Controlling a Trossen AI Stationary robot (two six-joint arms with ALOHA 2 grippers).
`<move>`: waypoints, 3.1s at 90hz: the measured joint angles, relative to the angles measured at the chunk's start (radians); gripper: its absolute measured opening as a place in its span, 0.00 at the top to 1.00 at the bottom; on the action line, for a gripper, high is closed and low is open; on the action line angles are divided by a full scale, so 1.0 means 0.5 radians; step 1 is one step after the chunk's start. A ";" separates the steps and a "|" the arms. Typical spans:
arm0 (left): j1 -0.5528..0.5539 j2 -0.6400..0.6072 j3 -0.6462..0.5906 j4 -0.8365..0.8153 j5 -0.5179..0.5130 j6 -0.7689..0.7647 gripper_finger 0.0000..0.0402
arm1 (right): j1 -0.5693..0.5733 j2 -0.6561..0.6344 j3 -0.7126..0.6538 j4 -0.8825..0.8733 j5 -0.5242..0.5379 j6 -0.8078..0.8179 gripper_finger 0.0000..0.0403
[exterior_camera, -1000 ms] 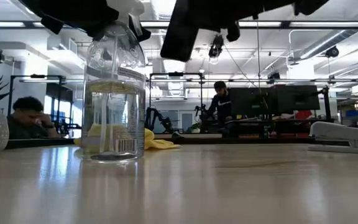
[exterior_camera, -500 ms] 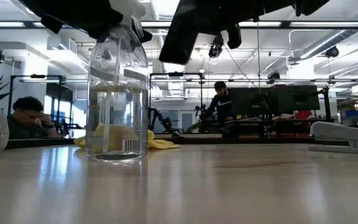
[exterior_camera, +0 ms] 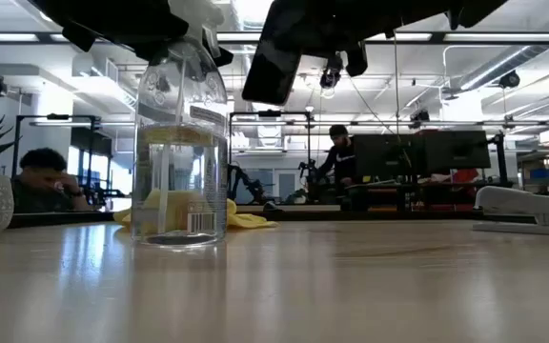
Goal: Apply microfiber cloth
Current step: Spray the front and back of the cellphone using the spray bottle
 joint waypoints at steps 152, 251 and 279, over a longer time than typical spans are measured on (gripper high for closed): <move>0.001 0.002 -0.002 0.044 -0.016 0.007 0.26 | -0.216 0.203 0.191 -0.249 -0.548 0.051 0.99; 0.001 -0.090 -0.002 -0.129 -0.002 -0.030 0.38 | -0.228 -0.175 0.187 -1.083 -1.159 0.002 0.99; 0.001 -0.100 -0.002 -0.137 0.005 -0.011 0.42 | -0.227 -0.227 0.188 -1.118 -1.878 -0.243 0.99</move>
